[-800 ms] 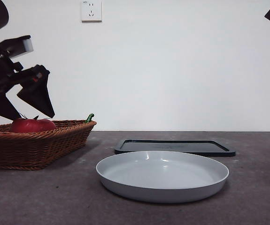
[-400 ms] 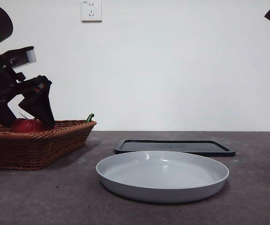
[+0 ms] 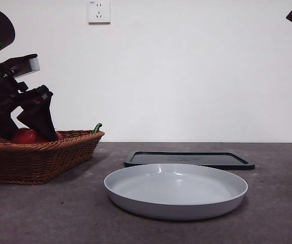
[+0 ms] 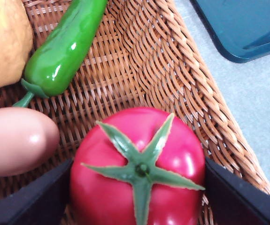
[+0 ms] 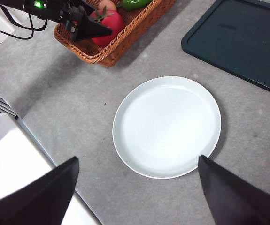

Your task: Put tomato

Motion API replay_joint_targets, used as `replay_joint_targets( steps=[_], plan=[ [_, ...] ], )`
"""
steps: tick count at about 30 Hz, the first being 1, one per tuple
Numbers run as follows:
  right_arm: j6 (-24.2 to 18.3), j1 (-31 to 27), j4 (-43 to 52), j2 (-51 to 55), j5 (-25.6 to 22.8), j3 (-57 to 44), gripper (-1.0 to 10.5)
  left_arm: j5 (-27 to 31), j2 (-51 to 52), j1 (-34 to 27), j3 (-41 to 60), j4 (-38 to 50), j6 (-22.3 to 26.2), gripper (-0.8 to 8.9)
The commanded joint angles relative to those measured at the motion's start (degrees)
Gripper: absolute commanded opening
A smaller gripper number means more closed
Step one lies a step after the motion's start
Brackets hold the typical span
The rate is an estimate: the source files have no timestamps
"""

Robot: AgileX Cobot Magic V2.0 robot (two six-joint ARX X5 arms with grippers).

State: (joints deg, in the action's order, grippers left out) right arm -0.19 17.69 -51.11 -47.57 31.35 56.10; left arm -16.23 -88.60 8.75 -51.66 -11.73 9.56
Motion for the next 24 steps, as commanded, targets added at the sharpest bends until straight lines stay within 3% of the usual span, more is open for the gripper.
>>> replay_joint_targets(
  steps=[1, 14, 24],
  plan=[
    [-0.22, 0.35, 0.46, -0.42, 0.17, 1.03, 4.0, 0.13, -1.07, 0.17, -1.25, 0.61, 0.11, 3.32],
    [-0.24, 0.35, 0.48, -0.42, 0.17, 1.03, 4.0, -1.99, 8.5, 1.68, -4.59, 0.61, -3.76, 3.33],
    [-0.24, 0.35, 0.52, -0.42, 0.13, 1.03, 4.0, -4.63, 15.56, 14.01, -4.66, -0.42, -4.66, 3.33]
  ],
)
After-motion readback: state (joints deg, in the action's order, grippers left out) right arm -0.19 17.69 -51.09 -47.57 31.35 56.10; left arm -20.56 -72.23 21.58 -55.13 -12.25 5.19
